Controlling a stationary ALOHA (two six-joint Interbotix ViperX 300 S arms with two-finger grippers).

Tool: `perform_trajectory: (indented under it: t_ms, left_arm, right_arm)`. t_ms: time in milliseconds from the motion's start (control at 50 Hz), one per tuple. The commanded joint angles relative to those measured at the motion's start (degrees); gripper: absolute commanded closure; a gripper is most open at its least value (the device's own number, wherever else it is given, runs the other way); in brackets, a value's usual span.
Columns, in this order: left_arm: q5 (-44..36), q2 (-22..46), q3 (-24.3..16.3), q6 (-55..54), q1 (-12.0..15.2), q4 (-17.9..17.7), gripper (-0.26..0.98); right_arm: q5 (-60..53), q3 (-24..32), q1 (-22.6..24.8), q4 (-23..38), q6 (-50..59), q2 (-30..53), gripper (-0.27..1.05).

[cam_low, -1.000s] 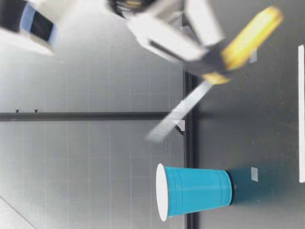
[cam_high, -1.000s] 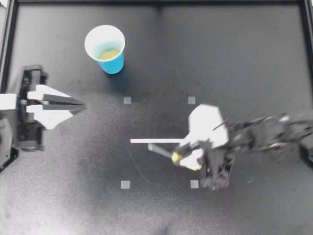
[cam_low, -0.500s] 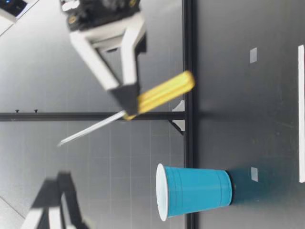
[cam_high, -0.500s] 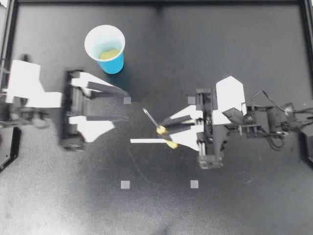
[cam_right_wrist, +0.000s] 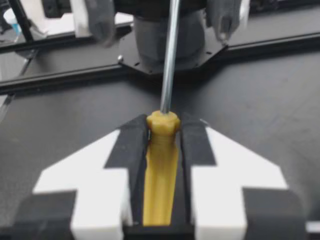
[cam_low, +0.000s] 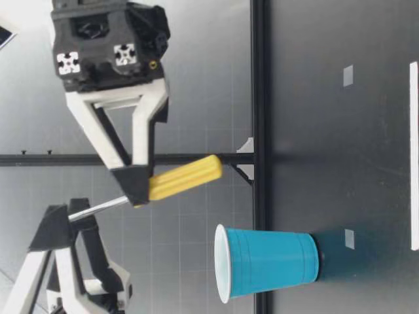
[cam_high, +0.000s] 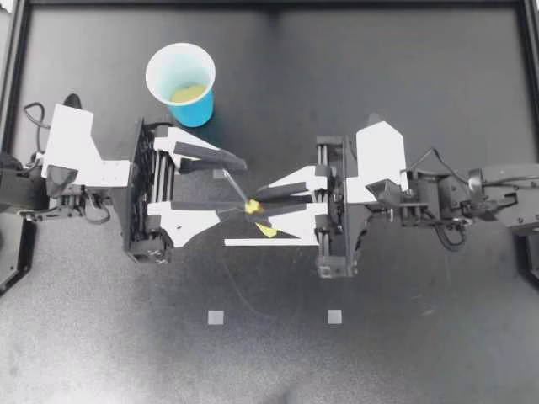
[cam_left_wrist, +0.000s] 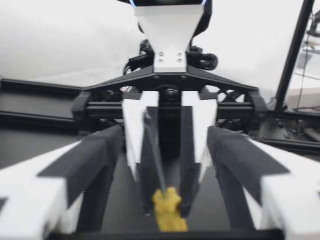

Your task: Pick up the screwdriver with the right arm, hand it over to the left arm then place it into the cup.

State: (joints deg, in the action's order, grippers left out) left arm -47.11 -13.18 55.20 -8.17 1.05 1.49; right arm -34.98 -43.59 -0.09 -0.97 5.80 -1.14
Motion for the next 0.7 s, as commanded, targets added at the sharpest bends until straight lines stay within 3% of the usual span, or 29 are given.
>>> perform_trajectory:
  t_ms: [0,160,440,680]
  left_arm:
    - [-0.53,-0.44,-1.32,0.00,-0.44,0.18,0.13]
    - [-0.62,-0.35,-1.23,0.09,-0.53,0.18,0.26]
    - [-0.44,-0.26,-1.32,0.53,-0.53,0.09,0.60]
    - [-0.44,-0.26,-1.23,0.62,-0.53,0.00,0.63]
  right_arm:
    - [-0.79,1.41,-0.79,0.00,-0.09,-0.70,0.56]
    - [-0.88,1.67,-0.97,0.00,-0.18,-0.70,0.56]
    - [-0.88,1.76,-0.97,0.00,-0.09,-0.88,0.56]
    - [-0.97,2.02,-0.88,-0.18,0.44,-0.97,0.53]
